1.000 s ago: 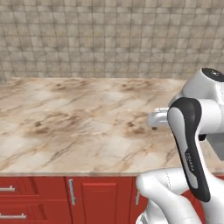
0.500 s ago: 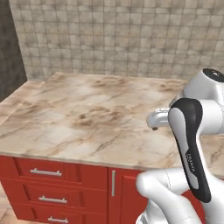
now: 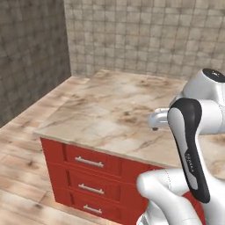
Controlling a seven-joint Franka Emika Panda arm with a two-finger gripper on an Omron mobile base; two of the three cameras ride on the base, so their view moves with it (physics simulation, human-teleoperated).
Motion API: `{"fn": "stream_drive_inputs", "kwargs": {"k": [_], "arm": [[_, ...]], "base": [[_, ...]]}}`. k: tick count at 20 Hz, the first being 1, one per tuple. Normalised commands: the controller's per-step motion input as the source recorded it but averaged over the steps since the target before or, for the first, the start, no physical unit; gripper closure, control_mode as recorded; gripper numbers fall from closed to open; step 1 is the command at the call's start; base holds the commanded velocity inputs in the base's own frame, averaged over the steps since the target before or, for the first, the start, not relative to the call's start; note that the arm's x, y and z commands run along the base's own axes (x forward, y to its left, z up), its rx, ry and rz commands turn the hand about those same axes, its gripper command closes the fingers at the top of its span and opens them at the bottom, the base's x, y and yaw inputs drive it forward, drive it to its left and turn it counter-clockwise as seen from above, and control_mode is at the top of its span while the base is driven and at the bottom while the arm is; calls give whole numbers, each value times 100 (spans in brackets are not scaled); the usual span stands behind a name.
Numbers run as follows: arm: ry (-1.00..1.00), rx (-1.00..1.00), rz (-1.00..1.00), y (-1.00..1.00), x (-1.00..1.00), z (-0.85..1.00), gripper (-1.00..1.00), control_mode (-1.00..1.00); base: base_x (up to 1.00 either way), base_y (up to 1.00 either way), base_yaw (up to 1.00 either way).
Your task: Locate and retrieve the sponge and soap dispenser from the cabinet. Place them next to the sink.
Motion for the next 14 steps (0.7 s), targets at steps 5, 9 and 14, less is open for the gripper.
{"fn": "stream_drive_inputs", "kwargs": {"k": [5, 9, 14], "arm": [[0, 0, 0, 0, 0, 0, -100, 100], [0, 0, 0, 0, 0, 0, -100, 100], [0, 0, 0, 0, 0, 0, -100, 100]], "base": [[-8, 47, 44], [-13, 67, 30], [-12, 51, 43]]}}
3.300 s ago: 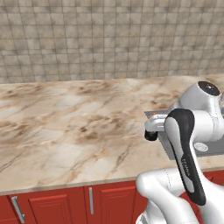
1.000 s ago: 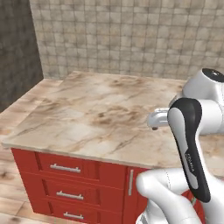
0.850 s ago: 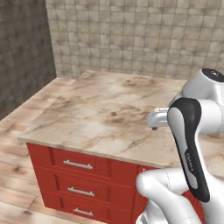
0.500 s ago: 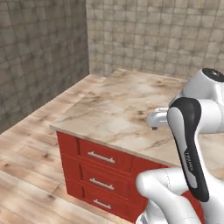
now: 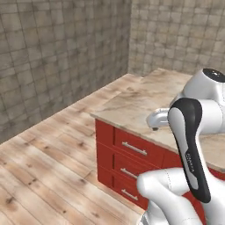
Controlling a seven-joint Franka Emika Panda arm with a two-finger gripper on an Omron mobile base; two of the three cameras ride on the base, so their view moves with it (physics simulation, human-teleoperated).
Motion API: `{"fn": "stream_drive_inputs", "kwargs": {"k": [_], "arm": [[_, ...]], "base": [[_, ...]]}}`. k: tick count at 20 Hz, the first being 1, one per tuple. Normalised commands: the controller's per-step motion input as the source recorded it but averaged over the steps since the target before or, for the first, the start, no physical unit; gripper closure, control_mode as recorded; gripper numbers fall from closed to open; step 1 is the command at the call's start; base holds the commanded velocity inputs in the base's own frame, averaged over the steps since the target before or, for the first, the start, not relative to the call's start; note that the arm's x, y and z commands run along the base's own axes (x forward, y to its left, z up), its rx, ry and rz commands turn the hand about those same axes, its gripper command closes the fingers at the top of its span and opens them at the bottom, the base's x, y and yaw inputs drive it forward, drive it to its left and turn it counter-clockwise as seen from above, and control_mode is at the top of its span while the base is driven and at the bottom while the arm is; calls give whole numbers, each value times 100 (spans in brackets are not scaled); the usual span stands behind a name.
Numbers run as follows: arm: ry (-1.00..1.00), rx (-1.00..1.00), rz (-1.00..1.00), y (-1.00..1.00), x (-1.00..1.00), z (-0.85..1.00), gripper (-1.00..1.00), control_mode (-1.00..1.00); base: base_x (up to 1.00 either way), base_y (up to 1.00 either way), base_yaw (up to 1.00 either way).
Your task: Locate and retrieve the sponge and soap dispenser from the cabinet. Place them next to the sink.
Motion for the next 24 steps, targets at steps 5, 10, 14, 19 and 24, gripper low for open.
{"fn": "stream_drive_inputs", "kwargs": {"k": [5, 10, 14, 19, 24], "arm": [[0, 0, 0, 0, 0, 0, -100, 100], [0, 0, 0, 0, 0, 0, -100, 100], [0, 0, 0, 0, 0, 0, -100, 100], [0, 0, 0, 0, 0, 0, -100, 100], [0, 0, 0, 0, 0, 0, -100, 100]], "base": [[-7, 39, 46], [-7, 36, 48], [-7, 37, 48], [-7, 33, 48], [-4, 30, 48]]}}
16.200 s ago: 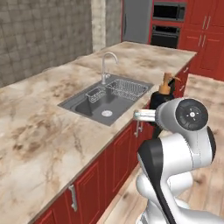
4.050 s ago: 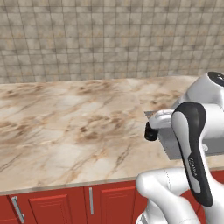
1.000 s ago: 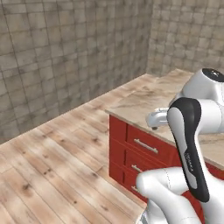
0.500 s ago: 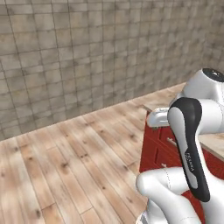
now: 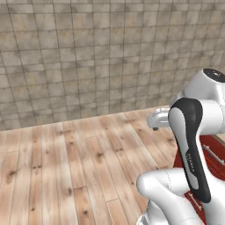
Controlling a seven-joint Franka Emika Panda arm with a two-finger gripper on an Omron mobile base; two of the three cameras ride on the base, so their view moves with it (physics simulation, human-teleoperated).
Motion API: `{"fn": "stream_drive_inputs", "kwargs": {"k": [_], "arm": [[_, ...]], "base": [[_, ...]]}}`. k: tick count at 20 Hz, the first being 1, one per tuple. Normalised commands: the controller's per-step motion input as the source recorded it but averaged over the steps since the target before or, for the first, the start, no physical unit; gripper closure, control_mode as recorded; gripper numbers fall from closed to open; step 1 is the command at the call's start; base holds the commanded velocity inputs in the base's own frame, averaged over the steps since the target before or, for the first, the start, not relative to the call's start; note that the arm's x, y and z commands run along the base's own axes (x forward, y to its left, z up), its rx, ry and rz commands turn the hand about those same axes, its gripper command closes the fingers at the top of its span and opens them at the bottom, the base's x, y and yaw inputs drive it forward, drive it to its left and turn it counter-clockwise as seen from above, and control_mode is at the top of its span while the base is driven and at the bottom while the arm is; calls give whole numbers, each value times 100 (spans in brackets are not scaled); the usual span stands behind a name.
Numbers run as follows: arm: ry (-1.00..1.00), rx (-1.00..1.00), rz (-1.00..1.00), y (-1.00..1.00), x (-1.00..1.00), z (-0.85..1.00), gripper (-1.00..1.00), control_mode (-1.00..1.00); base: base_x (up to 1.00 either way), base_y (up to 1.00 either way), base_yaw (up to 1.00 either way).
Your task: Locate and retrieve the sponge and soap dispenser from the cabinet. Place them next to the sink.
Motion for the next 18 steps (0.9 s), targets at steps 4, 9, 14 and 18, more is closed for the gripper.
{"fn": "stream_drive_inputs", "kwargs": {"k": [4, 9, 14, 18], "arm": [[0, 0, 0, 0, 0, 0, -100, 100], [0, 0, 0, 0, 0, 0, -100, 100], [0, 0, 0, 0, 0, 0, -100, 100], [0, 0, 0, 0, 0, 0, -100, 100]], "base": [[0, 33, 45], [0, 37, 42], [0, 48, 35], [0, 53, 32]]}}
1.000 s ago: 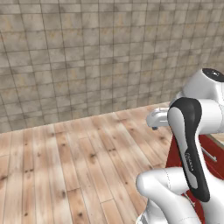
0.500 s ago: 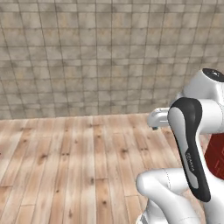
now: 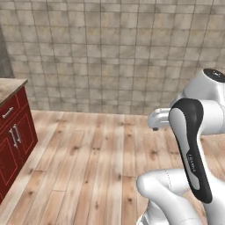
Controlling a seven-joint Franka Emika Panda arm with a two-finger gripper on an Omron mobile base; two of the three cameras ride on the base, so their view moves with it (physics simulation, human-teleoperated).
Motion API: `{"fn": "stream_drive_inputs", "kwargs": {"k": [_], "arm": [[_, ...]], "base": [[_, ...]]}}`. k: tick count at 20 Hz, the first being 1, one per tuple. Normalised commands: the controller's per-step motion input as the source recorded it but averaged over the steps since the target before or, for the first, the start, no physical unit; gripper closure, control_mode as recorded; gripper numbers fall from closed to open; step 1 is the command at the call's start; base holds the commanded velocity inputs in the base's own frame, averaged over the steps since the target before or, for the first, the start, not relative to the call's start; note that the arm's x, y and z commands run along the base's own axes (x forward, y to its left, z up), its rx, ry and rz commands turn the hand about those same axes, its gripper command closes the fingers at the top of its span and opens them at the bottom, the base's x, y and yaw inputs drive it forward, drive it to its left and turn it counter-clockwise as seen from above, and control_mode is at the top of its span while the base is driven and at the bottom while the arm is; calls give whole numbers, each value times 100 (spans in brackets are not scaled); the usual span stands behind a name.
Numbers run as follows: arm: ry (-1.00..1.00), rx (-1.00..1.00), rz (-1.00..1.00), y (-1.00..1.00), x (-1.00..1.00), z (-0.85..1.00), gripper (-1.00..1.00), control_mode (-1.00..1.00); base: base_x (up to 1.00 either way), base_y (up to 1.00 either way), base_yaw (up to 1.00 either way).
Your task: Locate and retrieve the sponge and soap dispenser from the cabinet. Place them next to the sink.
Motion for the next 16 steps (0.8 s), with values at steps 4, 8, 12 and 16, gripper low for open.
{"fn": "stream_drive_inputs", "kwargs": {"k": [4, 8, 12, 16], "arm": [[0, 0, 0, 0, 0, 0, -100, 100], [0, 0, 0, 0, 0, 0, -100, 100], [0, 0, 0, 0, 0, 0, -100, 100], [0, 0, 0, 0, 0, 0, -100, 100]], "base": [[0, 52, 32], [0, 49, 31], [1, 53, 26], [1, 55, 25]]}}
